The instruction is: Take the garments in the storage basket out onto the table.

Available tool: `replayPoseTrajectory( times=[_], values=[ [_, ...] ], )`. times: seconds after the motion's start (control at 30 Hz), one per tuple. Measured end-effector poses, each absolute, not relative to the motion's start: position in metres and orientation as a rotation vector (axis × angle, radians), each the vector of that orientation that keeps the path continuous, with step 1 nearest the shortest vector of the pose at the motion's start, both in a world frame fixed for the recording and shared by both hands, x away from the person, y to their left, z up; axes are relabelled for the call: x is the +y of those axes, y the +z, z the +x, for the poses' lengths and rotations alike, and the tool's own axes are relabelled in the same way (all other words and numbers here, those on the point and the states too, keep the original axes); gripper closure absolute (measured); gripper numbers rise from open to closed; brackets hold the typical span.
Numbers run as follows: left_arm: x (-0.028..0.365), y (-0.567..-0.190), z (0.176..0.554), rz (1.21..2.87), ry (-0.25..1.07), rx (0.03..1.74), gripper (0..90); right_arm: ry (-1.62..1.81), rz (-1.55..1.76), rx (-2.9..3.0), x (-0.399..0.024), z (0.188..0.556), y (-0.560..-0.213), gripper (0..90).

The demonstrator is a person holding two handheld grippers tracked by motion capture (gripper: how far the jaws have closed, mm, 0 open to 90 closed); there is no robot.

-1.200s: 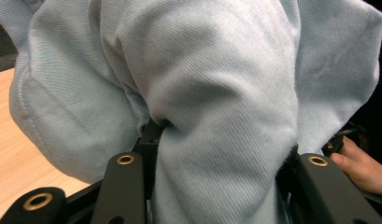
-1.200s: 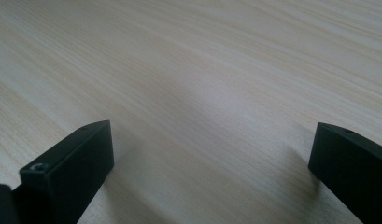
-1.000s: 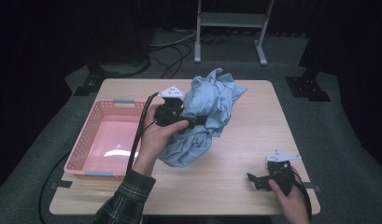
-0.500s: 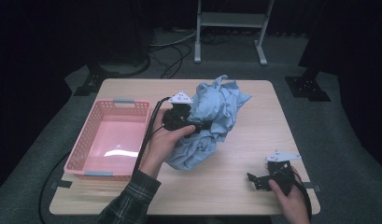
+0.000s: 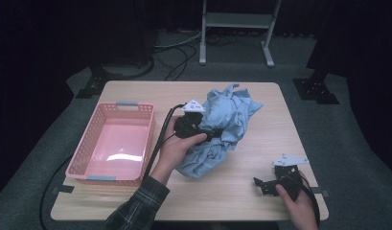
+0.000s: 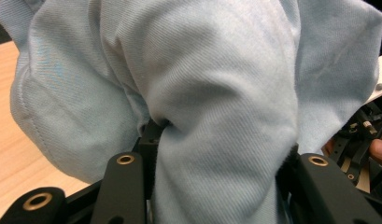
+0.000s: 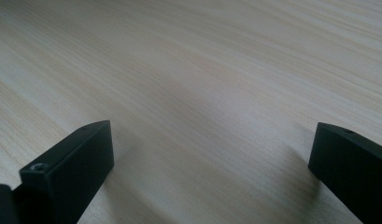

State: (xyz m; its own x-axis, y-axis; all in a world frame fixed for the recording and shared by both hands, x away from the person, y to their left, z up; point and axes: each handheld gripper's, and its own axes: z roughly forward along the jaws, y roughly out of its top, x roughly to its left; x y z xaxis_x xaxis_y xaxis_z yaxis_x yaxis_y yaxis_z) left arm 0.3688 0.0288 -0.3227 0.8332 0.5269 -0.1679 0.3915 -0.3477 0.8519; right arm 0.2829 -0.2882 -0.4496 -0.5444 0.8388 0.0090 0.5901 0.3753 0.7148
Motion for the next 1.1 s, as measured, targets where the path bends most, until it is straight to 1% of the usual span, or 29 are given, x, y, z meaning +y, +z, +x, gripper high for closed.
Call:
replayPoseTrajectory(
  times=[0.27,0.7,1.1],
  values=[
    [0.021,-0.332,0.37,1.997,0.158,0.69,53.5,0.969,1.246,2.285,-0.288,0.283,-0.45,0.0],
    [0.009,-0.356,0.375,2.035,0.125,0.723,53.5,0.967,1.247,2.284,-0.289,0.282,-0.45,0.0],
    [-0.007,-0.378,0.378,2.083,0.128,0.735,53.2,0.967,1.253,2.28,-0.29,0.28,-0.45,0.0]
  ],
)
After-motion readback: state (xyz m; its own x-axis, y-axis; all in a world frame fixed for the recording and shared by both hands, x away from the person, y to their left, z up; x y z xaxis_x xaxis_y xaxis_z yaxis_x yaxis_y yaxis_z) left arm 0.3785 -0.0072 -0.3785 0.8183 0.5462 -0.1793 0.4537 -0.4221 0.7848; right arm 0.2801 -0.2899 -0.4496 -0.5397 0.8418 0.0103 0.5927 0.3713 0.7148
